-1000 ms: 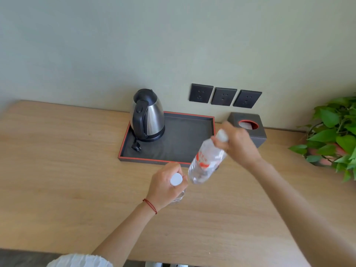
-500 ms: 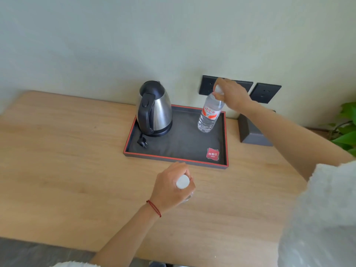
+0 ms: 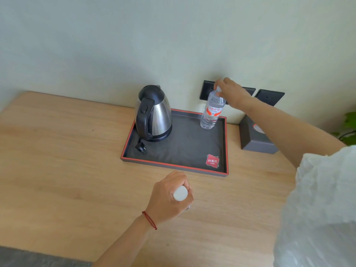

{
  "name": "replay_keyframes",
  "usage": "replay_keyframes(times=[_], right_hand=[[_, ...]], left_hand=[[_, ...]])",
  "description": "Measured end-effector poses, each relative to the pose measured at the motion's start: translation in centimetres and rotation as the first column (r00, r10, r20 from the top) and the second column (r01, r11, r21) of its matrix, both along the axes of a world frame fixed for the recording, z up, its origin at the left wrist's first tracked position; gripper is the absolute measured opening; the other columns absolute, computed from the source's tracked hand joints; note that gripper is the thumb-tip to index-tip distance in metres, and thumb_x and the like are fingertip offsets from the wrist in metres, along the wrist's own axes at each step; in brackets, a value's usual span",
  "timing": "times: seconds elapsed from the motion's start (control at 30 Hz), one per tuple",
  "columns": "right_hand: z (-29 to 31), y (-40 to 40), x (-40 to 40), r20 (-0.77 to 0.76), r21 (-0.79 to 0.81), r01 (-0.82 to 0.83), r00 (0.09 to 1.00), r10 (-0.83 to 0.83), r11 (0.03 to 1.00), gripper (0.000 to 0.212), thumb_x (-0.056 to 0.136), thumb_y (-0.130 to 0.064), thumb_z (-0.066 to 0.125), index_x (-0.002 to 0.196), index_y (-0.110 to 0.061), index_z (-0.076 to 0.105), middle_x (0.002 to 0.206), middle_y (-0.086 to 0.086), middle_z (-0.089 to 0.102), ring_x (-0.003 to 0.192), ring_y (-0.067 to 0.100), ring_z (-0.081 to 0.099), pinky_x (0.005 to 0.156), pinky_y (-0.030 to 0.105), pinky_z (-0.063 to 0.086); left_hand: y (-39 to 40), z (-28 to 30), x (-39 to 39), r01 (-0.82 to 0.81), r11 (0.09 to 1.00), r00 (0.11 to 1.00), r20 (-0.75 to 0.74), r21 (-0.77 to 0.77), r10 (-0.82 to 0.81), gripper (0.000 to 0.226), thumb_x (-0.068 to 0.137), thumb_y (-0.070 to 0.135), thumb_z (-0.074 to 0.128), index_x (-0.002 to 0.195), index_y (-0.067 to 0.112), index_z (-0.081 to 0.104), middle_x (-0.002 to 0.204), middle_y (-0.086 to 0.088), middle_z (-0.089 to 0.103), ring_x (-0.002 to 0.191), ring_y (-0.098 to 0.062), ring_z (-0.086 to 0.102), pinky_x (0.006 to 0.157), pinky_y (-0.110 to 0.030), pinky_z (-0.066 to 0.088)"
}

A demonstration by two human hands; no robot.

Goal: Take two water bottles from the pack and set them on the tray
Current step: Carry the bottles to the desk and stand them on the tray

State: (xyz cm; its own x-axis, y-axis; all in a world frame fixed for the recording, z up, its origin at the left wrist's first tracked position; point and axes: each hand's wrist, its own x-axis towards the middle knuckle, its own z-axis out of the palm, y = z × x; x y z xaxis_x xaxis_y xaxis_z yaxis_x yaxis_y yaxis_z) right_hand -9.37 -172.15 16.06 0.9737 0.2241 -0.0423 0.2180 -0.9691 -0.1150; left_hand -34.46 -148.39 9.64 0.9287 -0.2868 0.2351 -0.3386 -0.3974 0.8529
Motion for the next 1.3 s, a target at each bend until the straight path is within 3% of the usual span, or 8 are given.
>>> replay_keyframes(times=[0.27,0.57,0.67,0.77,0.87,0.97,1.1,1.3], right_hand=[[-0.4,0.9,0.8,0.016,0.006,0.024,1.000,-0.024,1.000,0.025,0.092,-0.005,0.051,0.117,-0.002,0.050,0.115,0.029,0.047,0.098,0.042,0.053,0.076,0.042,0.044],[-1.1,1.0,1.1,0.034,0.032,0.124,0.992,-0.125,0.992,0.028,0.094,-0.007,0.049,0.121,-0.005,0.050,0.119,0.027,0.048,0.103,0.041,0.052,0.085,0.045,0.049],[-1.0,0.6,1.2,0.016,0.072,0.151,0.988,-0.152,0.986,0.029,0.094,-0.009,0.049,0.123,-0.005,0.050,0.120,0.026,0.049,0.105,0.041,0.052,0.087,0.043,0.048],[-1.2,-0.1,1.3,0.002,0.107,0.185,0.983,-0.186,0.977,0.029,0.093,-0.009,0.050,0.122,-0.005,0.052,0.120,0.024,0.050,0.106,0.041,0.052,0.088,0.043,0.048],[-1.3,-0.6,1.3,-0.002,0.129,0.200,0.979,-0.202,0.971,0.029,0.093,-0.008,0.051,0.122,-0.006,0.053,0.119,0.024,0.052,0.104,0.040,0.054,0.089,0.044,0.049],[-1.5,-1.0,1.2,-0.004,0.152,0.204,0.979,-0.206,0.967,0.029,0.092,-0.008,0.053,0.121,-0.005,0.054,0.118,0.024,0.053,0.103,0.039,0.055,0.089,0.043,0.050],[-1.6,-1.2,1.2,-0.007,0.173,0.218,0.975,-0.220,0.960,0.029,0.092,-0.008,0.054,0.120,-0.005,0.054,0.118,0.023,0.053,0.103,0.039,0.055,0.089,0.043,0.052],[-2.2,-1.1,1.5,0.002,0.187,0.221,0.974,-0.225,0.957,0.029,0.091,-0.006,0.052,0.119,-0.007,0.054,0.117,0.022,0.052,0.102,0.039,0.054,0.083,0.040,0.048]], left_hand=[[0.4,0.5,-0.1,0.056,0.998,0.994,-0.091,-0.025,-0.058,0.016,0.071,0.020,0.063,0.062,0.011,0.054,0.065,-0.003,0.063,0.068,-0.022,0.060,0.064,-0.046,0.049],[4.0,1.6,1.2,0.298,0.948,0.871,-0.375,-0.111,-0.317,0.027,0.070,0.017,0.081,0.095,0.018,0.072,0.105,0.000,0.072,0.104,-0.013,0.067,0.089,-0.020,0.050],[4.2,2.5,2.8,0.248,0.968,0.894,-0.374,-0.047,-0.247,0.030,0.065,0.012,0.086,0.091,0.018,0.074,0.103,0.007,0.073,0.094,-0.004,0.069,0.083,-0.013,0.051],[3.7,4.3,5.6,0.176,0.983,0.918,-0.352,-0.052,-0.183,0.033,0.056,0.018,0.089,0.086,0.014,0.077,0.094,-0.002,0.076,0.084,-0.007,0.070,0.076,-0.017,0.054],[2.5,6.5,9.4,0.084,0.995,0.958,-0.271,-0.046,-0.093,0.031,0.054,0.032,0.087,0.081,0.020,0.077,0.088,0.000,0.076,0.075,0.000,0.065,0.069,-0.014,0.054],[0.4,7.3,14.4,-0.054,0.998,0.989,-0.135,0.031,0.058,0.020,0.062,0.022,0.087,0.077,0.015,0.076,0.068,0.001,0.074,0.064,0.005,0.059,0.062,-0.003,0.045],[-2.7,5.7,19.6,-0.119,0.988,0.992,-0.039,0.101,0.124,0.026,0.063,0.017,0.087,0.081,0.004,0.074,0.073,-0.003,0.067,0.065,-0.008,0.056,0.058,0.005,0.038],[-5.3,2.4,24.6,-0.271,0.957,0.958,-0.072,0.103,0.279,0.031,0.061,0.019,0.088,0.077,0.000,0.069,0.075,-0.009,0.064,0.073,-0.019,0.053,0.067,-0.025,0.042]])
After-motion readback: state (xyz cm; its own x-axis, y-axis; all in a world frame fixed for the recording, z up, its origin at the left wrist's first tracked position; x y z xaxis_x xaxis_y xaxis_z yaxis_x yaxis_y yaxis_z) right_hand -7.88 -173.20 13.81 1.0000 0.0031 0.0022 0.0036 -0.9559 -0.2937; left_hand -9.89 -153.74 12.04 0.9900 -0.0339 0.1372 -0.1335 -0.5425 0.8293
